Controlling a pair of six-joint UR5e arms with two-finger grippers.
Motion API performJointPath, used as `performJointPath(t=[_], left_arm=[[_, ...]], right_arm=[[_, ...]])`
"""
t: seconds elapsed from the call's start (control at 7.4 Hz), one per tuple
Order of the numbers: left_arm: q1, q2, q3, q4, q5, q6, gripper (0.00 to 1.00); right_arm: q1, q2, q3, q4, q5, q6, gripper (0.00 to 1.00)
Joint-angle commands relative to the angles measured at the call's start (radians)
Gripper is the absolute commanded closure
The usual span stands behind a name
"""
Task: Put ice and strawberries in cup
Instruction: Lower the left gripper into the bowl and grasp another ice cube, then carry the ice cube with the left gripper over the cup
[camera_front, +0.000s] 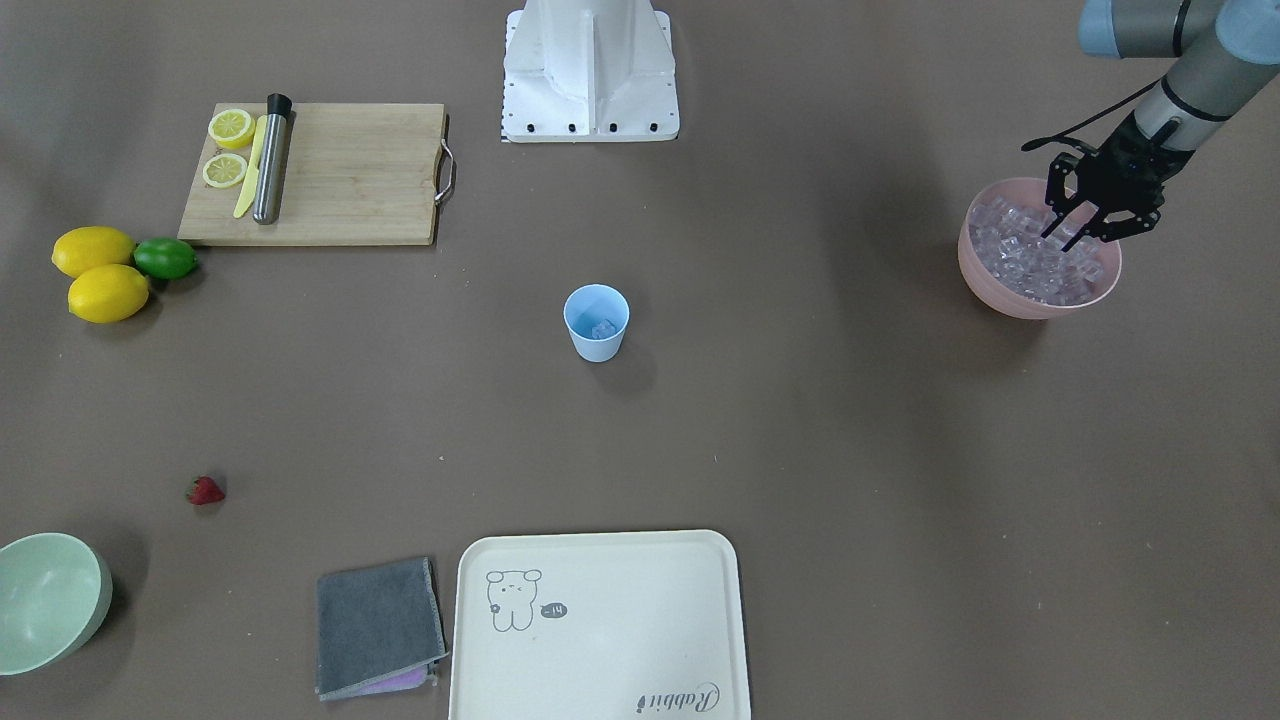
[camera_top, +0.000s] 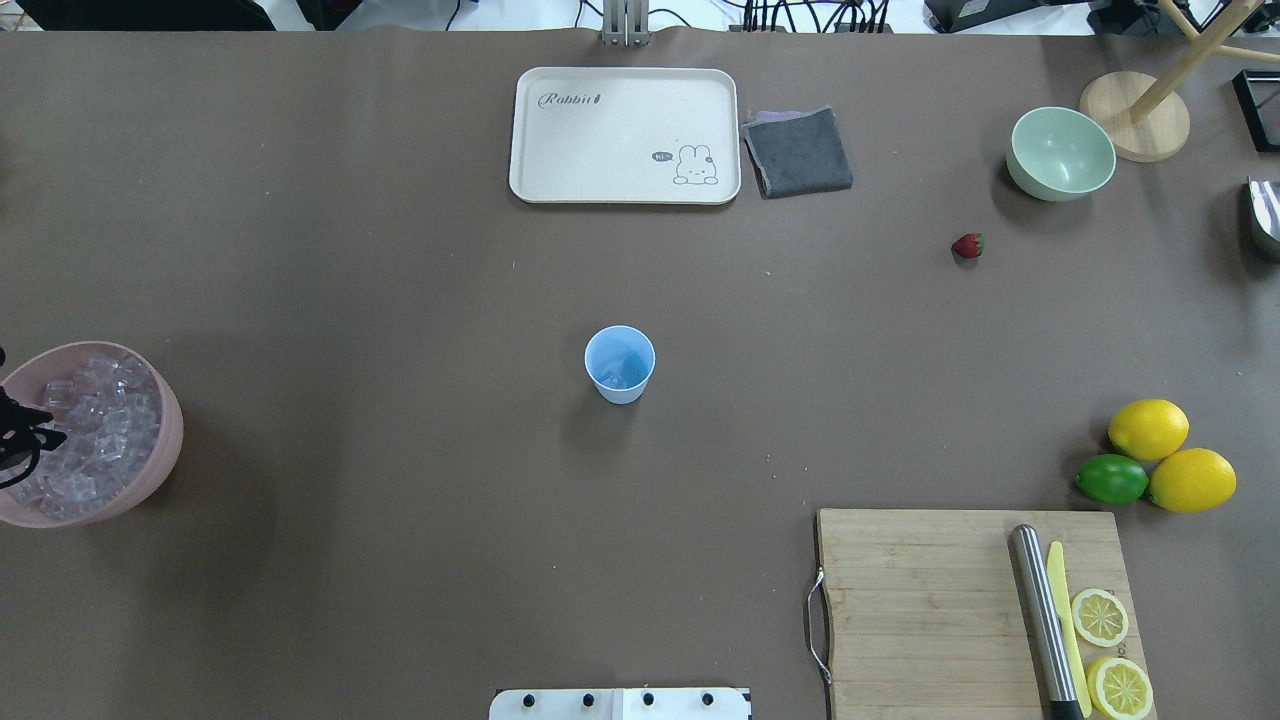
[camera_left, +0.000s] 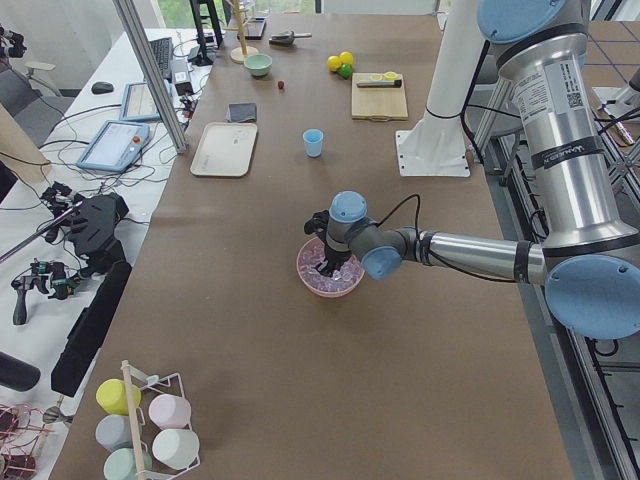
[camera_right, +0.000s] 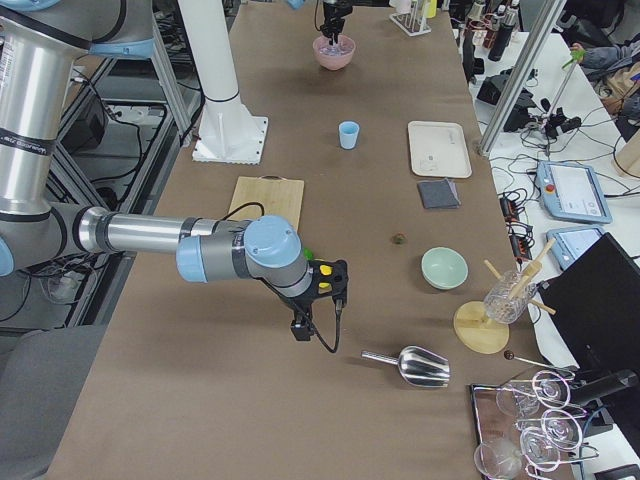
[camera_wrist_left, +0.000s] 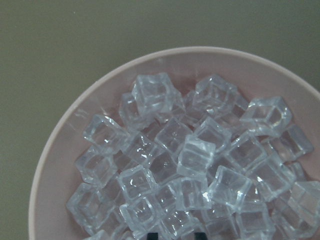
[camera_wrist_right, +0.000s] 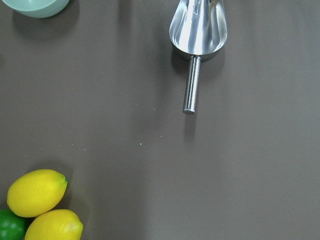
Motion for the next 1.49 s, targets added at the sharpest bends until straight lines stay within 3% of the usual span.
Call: performJointPath(t=[0.0,0.27,0.54,0.68,0.81,1.22,1.35], left_arm=[[-0.091,-0.064,0.003,0.007,-0.149,-0.012,1.0],[-0.102,-0.178,0.006,0.011,-0.215,-0.197,1.0],[-0.081,-0.356,0.029,0.008,-0.218,-0.418,1.0],[-0.012,-0.453,0.041,0.01,-0.2,-0.53,1.0],[0.06,-0.565,0.062,0.011,-0.128,-0.665,1.0],[0.344,-0.748,0.131,0.016,0.265,-0.9,1.0],[0.376,-0.82,0.186,0.016,0.324,-0.957,1.0]], right_arm=[[0.0,0.0,0.0,0.0,0.0,-0.001,0.0],[0.0,0.0,0.0,0.0,0.002,-0.001,0.0],[0.0,0.0,0.0,0.001,0.002,-0.003,0.0],[0.0,0.0,0.0,0.001,0.002,-0.003,0.0],[0.0,0.0,0.0,0.001,0.002,-0.002,0.0],[0.0,0.0,0.0,0.0,0.002,0.002,0.0],[0.0,0.0,0.0,0.001,0.002,0.0,0.0]])
